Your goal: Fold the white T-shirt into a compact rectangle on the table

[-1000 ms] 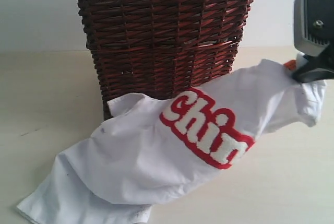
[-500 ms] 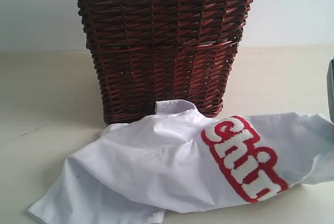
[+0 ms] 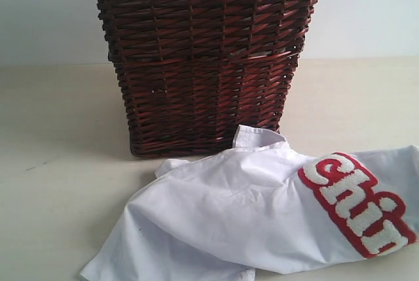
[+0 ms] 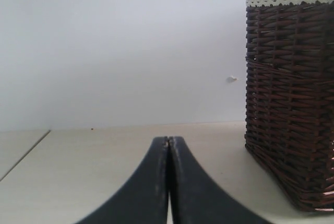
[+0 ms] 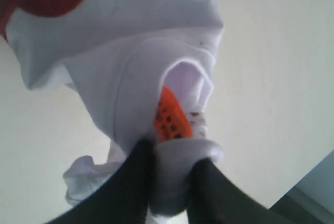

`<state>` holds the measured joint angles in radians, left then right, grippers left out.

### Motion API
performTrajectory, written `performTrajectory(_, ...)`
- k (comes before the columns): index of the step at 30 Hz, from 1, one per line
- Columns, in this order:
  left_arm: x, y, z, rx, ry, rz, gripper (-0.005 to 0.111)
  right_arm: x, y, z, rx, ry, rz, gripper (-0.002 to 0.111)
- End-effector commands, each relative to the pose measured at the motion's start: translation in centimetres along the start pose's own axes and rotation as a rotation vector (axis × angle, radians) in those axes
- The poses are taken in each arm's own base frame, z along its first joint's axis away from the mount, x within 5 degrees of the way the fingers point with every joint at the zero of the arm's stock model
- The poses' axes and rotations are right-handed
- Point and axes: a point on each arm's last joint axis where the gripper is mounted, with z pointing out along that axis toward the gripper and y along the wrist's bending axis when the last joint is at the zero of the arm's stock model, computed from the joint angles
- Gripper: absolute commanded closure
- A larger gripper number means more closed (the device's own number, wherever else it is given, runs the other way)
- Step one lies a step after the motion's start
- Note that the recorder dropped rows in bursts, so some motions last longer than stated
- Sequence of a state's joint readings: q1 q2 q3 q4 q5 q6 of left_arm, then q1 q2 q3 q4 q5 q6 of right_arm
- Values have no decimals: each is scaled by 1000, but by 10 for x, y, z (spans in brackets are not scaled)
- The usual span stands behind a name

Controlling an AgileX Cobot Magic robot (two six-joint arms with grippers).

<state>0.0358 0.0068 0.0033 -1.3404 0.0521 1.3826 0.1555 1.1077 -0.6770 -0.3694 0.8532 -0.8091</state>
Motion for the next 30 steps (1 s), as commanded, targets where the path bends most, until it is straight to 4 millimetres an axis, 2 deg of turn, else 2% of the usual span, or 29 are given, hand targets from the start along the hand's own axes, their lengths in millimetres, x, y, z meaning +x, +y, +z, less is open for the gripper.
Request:
performTrajectory(1,-2,0,-1,-1,-10,-10,107,-3,-3,0,41,-45,39,61)
performTrajectory(4,-2,0,-1,-1,-10,-10,107,-7,-7,-1,95,-99,112,49)
performTrajectory(6,-2,0,-1,-1,-10,-10,107,-10,-12,-6,152,-160,153,48)
performTrajectory(9,-2,0,-1,-1,-10,-10,107,-19,-23,-27,319,-383,228,48)
performTrajectory(11,-2,0,-1,-1,-10,-10,107,-25,-28,-46,393,-577,362,48)
performTrajectory(14,-2,0,-1,-1,-10,-10,107,-31,-27,-55,297,-745,637,50)
performTrajectory(17,-2,0,-1,-1,-10,-10,107,-38,-10,-44,33,-693,686,52)
performTrajectory(19,-2,0,-1,-1,-10,-10,107,-42,4,-34,-133,-622,578,53)
performTrajectory(22,-2,0,-1,-1,-10,-10,107,-42,17,-20,-255,-503,380,58)
performTrajectory(25,-2,0,-1,-1,-10,-10,107,-35,19,-7,-270,-358,318,66)
performTrajectory(30,-2,0,-1,-1,-10,-10,107,-14,7,1,-94,-146,305,70)
